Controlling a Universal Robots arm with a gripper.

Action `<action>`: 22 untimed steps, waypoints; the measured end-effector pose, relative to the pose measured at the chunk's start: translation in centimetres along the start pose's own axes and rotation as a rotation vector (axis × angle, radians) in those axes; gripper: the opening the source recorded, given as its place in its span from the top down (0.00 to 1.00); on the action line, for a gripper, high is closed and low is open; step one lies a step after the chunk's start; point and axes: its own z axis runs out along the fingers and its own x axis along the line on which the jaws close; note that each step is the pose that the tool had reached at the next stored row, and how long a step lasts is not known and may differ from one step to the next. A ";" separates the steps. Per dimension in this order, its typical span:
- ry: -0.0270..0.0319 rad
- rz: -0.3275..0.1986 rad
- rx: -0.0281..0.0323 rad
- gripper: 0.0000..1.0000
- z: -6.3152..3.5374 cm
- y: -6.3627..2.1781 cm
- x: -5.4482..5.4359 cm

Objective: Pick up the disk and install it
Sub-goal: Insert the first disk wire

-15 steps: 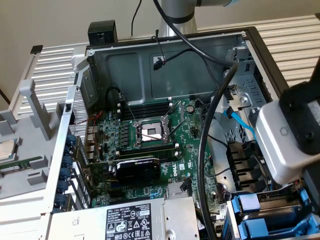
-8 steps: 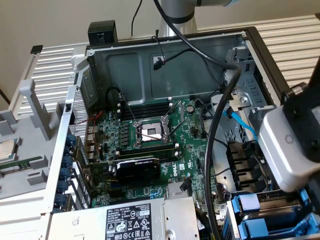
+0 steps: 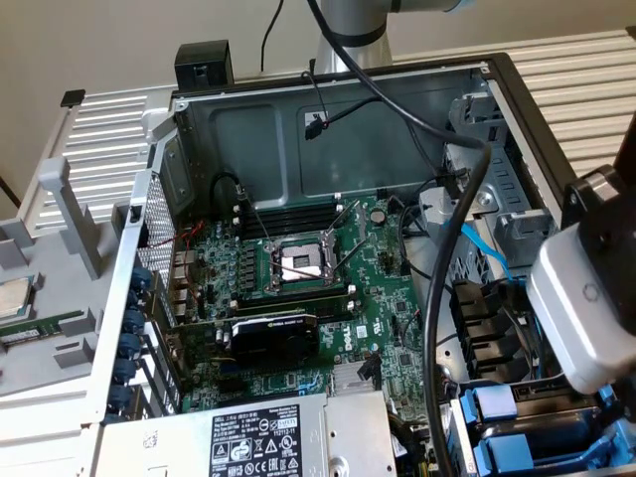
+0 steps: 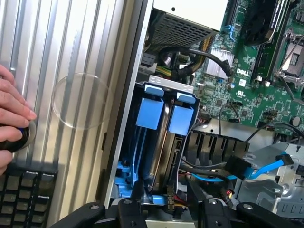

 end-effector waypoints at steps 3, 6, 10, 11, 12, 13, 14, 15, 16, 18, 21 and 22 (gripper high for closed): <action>-0.0046 -0.007 -0.0038 0.51 0.22 -0.03 0.2; -0.0055 -0.012 -0.0062 0.51 0.22 -0.03 0.2; -0.0301 -0.031 -0.0073 0.51 0.31 -0.03 0.2; -0.0368 -0.033 -0.0074 0.51 0.35 -0.02 0.3; -0.0410 -0.034 -0.0072 0.51 0.35 -0.02 0.4; -0.0441 -0.033 -0.0069 0.51 0.33 -0.02 0.6; -0.0477 -0.033 -0.0065 0.51 0.32 -0.03 0.7; -0.0544 -0.032 -0.0057 0.51 0.33 -0.05 0.8; -0.0651 -0.031 -0.0047 0.51 0.34 -0.06 0.9; -0.0861 -0.030 -0.0027 0.51 0.39 -0.08 1.0; -0.1060 -0.027 -0.0025 0.51 0.51 -0.12 1.4; -0.1116 -0.026 -0.0035 0.51 0.55 -0.13 1.5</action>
